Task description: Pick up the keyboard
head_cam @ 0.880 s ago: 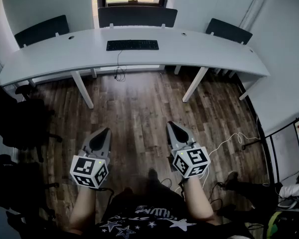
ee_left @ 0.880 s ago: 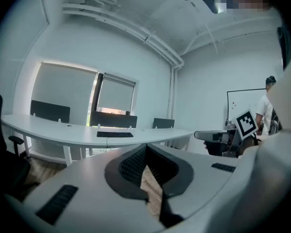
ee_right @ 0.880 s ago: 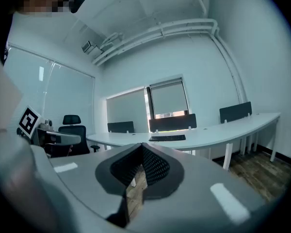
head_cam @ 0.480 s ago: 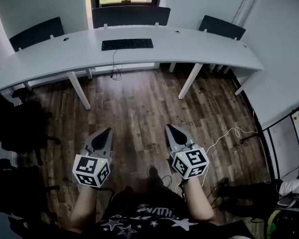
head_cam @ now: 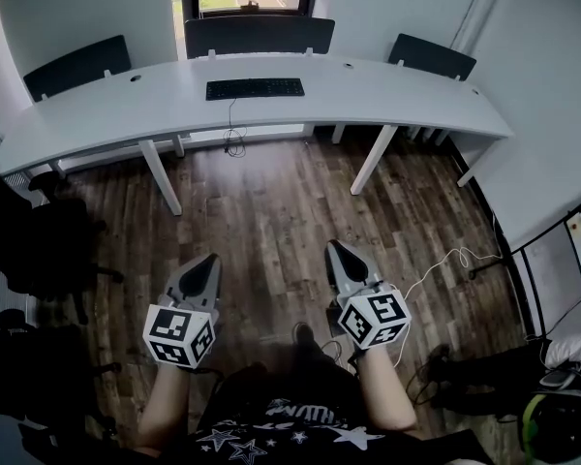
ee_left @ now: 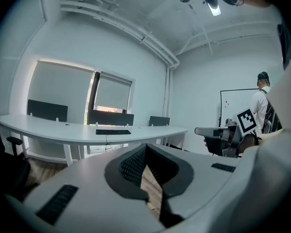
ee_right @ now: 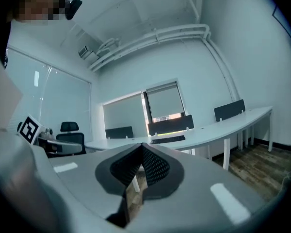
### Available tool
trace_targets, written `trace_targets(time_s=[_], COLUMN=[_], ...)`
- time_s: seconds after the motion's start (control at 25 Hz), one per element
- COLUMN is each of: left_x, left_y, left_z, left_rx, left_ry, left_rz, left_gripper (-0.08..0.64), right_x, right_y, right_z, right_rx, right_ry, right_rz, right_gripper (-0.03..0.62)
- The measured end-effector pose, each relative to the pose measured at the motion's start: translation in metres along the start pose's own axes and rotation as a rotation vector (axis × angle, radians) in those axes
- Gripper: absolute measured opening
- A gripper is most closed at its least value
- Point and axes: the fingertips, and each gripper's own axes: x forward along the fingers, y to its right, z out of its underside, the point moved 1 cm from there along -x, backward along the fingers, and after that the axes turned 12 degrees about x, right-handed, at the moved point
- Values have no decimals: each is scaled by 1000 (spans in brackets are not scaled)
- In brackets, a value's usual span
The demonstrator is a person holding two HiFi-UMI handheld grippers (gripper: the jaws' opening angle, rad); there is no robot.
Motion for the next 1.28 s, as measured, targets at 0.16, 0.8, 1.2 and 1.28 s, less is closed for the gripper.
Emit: trace_targets(time_s=[0.16,0.8,1.2,1.28], left_x=[-8,53,143,163], left_y=[-17,-61,-99,-107], left_z=[15,32,24,16], left_rx=[-12,-53,-65,-67], left_ry=[-15,-67,-89,-91], left_rz=[-14,-48,-73,-83], left_gripper=[9,9,9,9], right_x=[-6,83,179,199], right_y=[-8,31,92,107], right_z=[-1,14,-10,-21], right_rx=[103,140,142,149], right_ry=[82,-29,-43,-45], right_rz=[-50,-51,-76,-75], right_gripper=[3,3,3,3])
